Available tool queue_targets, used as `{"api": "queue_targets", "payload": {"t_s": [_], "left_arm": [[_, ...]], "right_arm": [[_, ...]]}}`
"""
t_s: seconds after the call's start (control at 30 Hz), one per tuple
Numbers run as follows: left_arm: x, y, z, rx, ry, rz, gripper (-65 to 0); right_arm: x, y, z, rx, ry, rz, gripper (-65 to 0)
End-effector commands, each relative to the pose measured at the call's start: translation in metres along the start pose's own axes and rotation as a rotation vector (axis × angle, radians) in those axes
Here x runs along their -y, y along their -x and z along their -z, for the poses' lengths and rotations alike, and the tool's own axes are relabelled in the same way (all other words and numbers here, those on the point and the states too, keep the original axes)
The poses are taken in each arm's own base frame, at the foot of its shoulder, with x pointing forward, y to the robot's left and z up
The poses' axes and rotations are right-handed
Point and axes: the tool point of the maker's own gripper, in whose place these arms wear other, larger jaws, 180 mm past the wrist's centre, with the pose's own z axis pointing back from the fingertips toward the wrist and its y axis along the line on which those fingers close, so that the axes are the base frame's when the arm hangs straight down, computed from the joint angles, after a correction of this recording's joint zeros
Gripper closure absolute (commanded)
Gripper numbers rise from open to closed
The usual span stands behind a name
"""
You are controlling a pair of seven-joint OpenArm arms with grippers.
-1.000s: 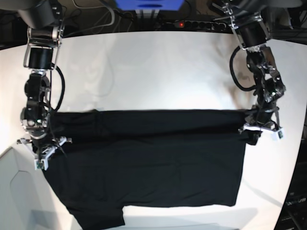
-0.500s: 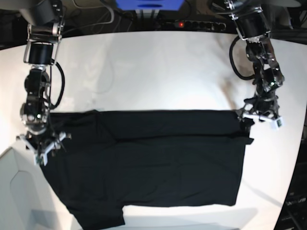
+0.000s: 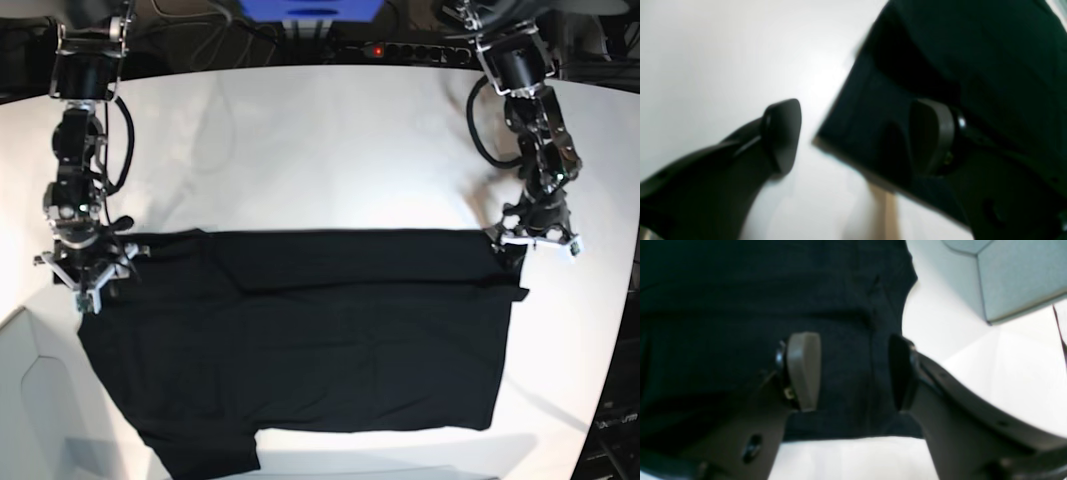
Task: Fold the T-shirt properly
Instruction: 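Release the folded edge and regrasp the shirt's folded edge corners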
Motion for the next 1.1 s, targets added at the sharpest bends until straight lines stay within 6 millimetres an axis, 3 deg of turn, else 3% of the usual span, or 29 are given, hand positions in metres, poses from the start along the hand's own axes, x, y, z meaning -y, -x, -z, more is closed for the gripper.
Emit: {"api": "queue_targets", "payload": {"t_s": [0.0, 0.07, 0.23, 0.27, 0.37, 0.43, 0.63, 0.7, 0.93, 1.07], "left_arm": [[0.000, -0.004, 0.000, -0.004, 0.006, 0.002, -46.7], [0.001, -0.004, 0.000, -0.005, 0.006, 0.001, -38.1], [0.002, -0.002, 0.000, -0.008, 0.008, -0.003, -2.8], [0.002, -0.002, 0.000, -0.008, 0.007, -0.004, 0.0], [0.002, -0.002, 0.000, -0.008, 0.006, -0.002, -2.0], [0.001, -0.001, 0.000, -0.010, 0.003, 0.000, 0.0], [-0.002, -0.001, -0.001, -0.009, -0.003, -0.002, 0.0], [-0.002, 0.001, -0.001, -0.013, -0.003, 0.000, 0.0], [-0.004, 0.002, -0.001, -0.014, -0.007, 0.000, 0.0], [-0.004, 0.001, -0.002, -0.012, -0.008, -0.001, 0.0]], "right_arm": [[0.021, -0.012, -0.003, 0.039, 0.047, -0.004, -35.8], [0.033, -0.002, -0.005, 0.019, 0.073, 0.013, -37.4], [0.076, 0.035, -0.001, -0.070, 0.150, 0.066, -40.2], [0.082, 0.038, 0.001, -0.072, 0.161, 0.069, -40.2], [0.097, 0.051, 0.007, -0.079, 0.183, 0.080, -40.2], [0.102, 0.063, 0.010, -0.097, 0.187, 0.083, -40.2], [0.100, 0.081, 0.014, -0.117, 0.180, 0.093, -40.2], [0.101, 0.075, 0.013, -0.100, 0.182, 0.091, -40.1], [0.110, 0.021, -0.006, 0.046, 0.214, 0.061, -40.5], [0.110, 0.017, -0.006, 0.057, 0.213, 0.061, -40.5]]}}
